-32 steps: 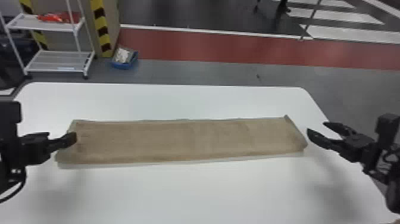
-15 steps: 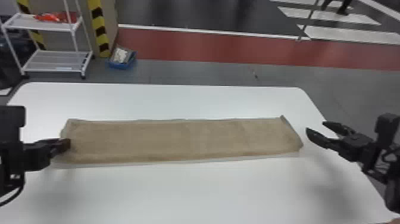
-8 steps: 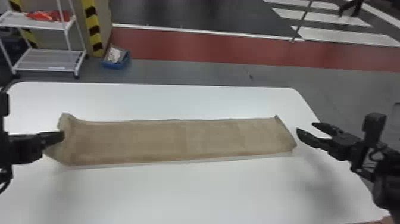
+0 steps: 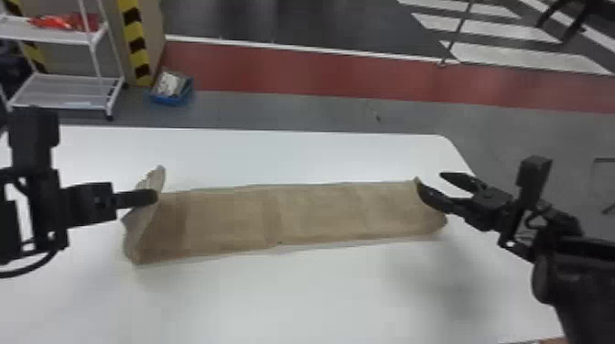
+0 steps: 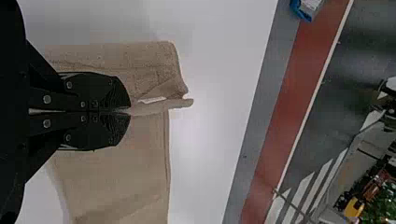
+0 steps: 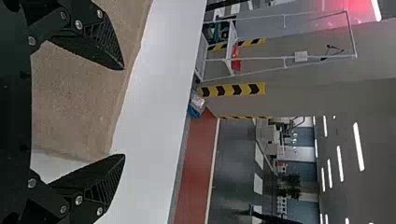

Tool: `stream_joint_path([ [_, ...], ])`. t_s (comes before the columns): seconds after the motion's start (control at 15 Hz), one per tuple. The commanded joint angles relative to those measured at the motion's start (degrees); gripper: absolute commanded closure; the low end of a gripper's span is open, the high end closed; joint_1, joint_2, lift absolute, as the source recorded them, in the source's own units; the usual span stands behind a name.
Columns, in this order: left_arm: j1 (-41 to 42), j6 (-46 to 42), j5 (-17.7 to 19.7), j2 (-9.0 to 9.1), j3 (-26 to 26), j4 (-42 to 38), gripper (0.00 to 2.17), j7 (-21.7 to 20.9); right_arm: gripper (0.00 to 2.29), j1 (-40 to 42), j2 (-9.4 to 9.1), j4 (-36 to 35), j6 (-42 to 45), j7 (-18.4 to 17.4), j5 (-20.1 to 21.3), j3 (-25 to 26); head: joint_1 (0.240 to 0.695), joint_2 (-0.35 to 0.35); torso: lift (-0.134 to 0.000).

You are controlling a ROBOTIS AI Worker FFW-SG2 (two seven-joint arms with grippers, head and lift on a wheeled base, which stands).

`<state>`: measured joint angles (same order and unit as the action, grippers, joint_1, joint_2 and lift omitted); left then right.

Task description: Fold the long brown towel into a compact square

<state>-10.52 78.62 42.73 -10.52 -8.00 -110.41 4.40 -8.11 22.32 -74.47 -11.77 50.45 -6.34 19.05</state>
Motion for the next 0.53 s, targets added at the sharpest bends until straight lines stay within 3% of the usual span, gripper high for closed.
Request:
stream_joint_path([
  [0.0,-2.7,-2.4,0.1,3.75,3.5,-0.2,1.48,2.0,0.25,1.3,-1.84,-3.1,0.2,0.1,-0.1,-1.1,0.695,-0.220,-0.124],
  [0.2,-3.7,-6.8,1.0,8.15,4.8,0.5,1.48,2.9,0.25,2.0,-2.89,-3.7,2.3,-0.1,-0.6,-3.8,0.695,-0.237,-0.124],
  [0.33,-4.2,-8.9,3.3,9.38,6.3,2.9,1.48,5.4,0.32,2.0,-4.13,-3.3,3.4,-1.1,-0.8,-6.9,0.695,-0.243,-0.124],
  [0.47,-4.4,-12.6,5.4,9.82,8.2,5.0,1.48,7.1,0.57,1.1,-7.82,-1.5,5.5,-2.1,-1.0,-9.3,0.695,-0.234,-0.124],
])
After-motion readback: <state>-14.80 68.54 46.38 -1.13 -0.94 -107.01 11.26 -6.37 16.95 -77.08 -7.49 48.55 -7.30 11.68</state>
